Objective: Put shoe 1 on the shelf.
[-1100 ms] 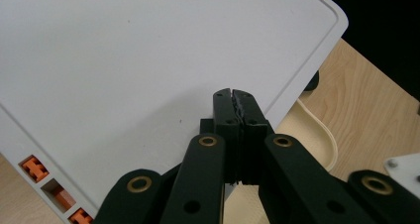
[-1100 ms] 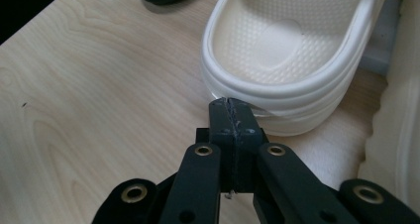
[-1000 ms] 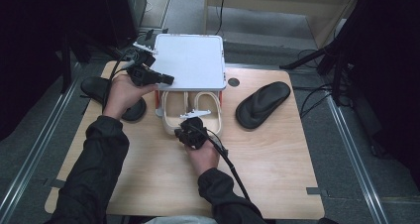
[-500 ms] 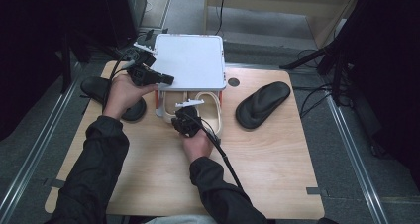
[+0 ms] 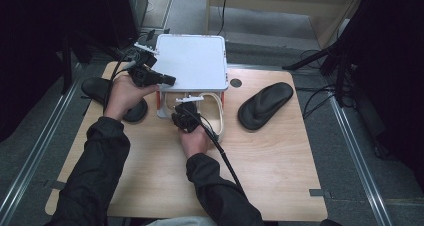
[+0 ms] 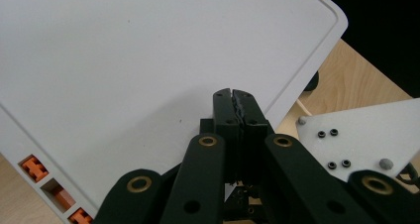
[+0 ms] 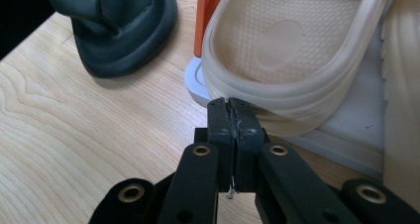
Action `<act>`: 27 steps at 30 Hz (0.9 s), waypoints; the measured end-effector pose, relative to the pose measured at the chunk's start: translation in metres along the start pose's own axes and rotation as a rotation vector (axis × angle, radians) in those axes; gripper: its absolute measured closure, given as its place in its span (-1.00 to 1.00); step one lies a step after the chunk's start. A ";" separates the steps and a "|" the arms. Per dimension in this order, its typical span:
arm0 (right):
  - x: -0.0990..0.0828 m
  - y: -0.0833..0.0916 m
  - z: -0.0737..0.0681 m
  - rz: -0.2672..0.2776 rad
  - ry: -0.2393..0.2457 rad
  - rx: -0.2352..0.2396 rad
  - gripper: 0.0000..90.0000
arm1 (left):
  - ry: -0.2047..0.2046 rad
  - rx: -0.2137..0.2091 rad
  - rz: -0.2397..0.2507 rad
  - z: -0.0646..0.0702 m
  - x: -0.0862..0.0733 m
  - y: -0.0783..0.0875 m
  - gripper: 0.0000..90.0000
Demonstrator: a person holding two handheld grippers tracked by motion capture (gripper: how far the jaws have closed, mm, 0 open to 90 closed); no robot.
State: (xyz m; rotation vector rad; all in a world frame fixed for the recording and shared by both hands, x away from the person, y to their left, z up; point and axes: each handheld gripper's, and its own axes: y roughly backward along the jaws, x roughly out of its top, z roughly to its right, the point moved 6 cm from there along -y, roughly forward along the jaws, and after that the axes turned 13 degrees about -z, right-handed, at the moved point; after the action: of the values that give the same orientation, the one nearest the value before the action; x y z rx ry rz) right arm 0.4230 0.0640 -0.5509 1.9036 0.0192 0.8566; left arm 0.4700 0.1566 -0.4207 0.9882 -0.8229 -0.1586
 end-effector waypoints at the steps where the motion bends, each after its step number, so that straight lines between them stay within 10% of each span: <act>1: 0.000 0.001 0.000 0.000 0.004 -0.005 1.00 | 0.002 0.001 0.004 0.000 0.000 0.000 1.00; 14: -0.022 0.047 -0.011 0.017 0.072 0.028 1.00 | -0.002 0.004 0.001 0.000 0.000 0.000 1.00; 27: -0.079 0.092 0.015 0.003 0.081 0.009 1.00 | 0.001 0.001 0.005 0.000 0.000 0.000 1.00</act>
State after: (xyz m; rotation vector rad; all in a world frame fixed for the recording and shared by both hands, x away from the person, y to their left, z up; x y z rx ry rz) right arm 0.3408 -0.0229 -0.5245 1.8769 0.0704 0.9369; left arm 0.4697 0.1566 -0.4208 0.9870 -0.8244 -0.1535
